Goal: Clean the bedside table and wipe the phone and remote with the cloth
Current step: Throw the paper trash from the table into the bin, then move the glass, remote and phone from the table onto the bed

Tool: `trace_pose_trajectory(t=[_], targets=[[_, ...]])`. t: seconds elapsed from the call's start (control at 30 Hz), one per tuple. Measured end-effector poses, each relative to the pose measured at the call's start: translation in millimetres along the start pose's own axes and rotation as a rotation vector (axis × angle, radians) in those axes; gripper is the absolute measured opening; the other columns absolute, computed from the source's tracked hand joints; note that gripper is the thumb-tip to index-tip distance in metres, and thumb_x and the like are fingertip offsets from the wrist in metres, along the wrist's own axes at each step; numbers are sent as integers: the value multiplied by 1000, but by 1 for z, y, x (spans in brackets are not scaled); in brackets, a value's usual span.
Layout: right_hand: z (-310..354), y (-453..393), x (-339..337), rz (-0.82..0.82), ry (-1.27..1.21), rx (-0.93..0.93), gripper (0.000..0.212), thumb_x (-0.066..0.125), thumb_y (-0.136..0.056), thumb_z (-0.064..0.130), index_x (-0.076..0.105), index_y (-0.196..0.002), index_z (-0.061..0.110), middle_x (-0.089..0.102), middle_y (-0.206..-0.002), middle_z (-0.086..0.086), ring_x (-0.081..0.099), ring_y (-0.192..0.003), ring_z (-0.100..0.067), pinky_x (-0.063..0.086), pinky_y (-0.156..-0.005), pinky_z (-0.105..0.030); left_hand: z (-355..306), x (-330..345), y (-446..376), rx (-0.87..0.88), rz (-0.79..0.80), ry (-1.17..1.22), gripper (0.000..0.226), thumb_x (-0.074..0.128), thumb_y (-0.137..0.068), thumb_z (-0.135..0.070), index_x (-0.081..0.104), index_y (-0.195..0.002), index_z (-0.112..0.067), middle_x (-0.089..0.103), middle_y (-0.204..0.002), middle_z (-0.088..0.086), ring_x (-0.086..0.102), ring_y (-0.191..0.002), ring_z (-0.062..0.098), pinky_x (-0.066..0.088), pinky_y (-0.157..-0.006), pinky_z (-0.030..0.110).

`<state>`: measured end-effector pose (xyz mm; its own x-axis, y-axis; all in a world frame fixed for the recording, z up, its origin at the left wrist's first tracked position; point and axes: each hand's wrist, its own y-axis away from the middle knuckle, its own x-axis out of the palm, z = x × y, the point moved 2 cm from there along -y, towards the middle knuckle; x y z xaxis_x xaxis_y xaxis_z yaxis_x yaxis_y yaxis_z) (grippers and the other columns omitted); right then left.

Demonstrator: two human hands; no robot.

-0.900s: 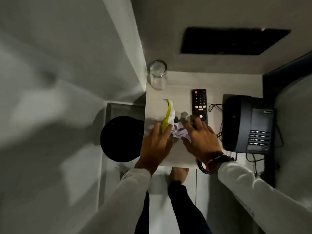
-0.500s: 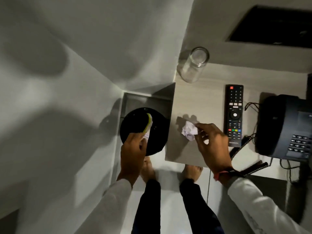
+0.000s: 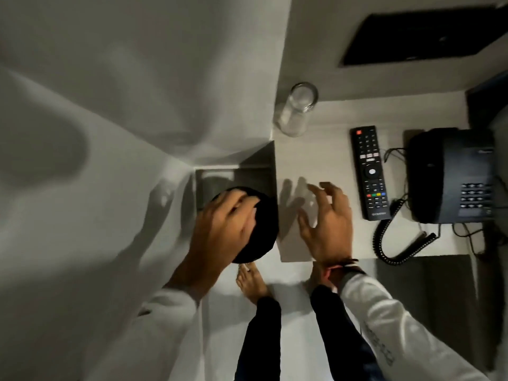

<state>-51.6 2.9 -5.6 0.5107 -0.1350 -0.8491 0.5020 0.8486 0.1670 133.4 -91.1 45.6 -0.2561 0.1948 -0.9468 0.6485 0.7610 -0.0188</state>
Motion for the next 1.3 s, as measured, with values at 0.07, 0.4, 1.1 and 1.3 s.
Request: trace_pose_trajectory(t=[0.07, 0.4, 1.1, 1.3], targets=[[-31, -16, -27, -60, 133, 107, 66, 75, -82, 23, 55, -142, 8, 52, -143, -23, 53, -125, -45, 46, -100, -52, -36, -5, -53, 228, 108, -77, 27, 59, -92, -12, 69, -117, -14, 68, -119, 9, 65, -108, 31, 56, -87, 45], [-100, -41, -40, 128, 175, 458, 71, 55, -99, 50, 32, -152, 10, 53, -130, -22, 56, -119, -45, 52, -92, -54, -92, 16, -238, 623, 454, -926, 38, 58, -98, -19, 56, -136, -18, 51, -142, 16, 42, -136, 35, 34, -112, 50], [-171, 125, -242, -629, -964, 710, 35, 73, -90, 28, 52, -118, 27, 65, -106, 4, 65, -97, -16, 57, -88, -47, -336, -27, -161, 458, 123, 271, 72, 83, -81, -36, 53, -145, -24, 66, -129, 6, 67, -113, 25, 53, -103, 38], [-306, 216, -340, -894, -916, 1026, 36, 76, -90, 23, 54, -115, 11, 64, -88, 9, 66, -76, 0, 62, -81, -38, -578, 37, -87, 552, 273, 774, 65, 87, -77, -33, 60, -134, -18, 72, -118, 1, 73, -105, 13, 61, -94, 36]])
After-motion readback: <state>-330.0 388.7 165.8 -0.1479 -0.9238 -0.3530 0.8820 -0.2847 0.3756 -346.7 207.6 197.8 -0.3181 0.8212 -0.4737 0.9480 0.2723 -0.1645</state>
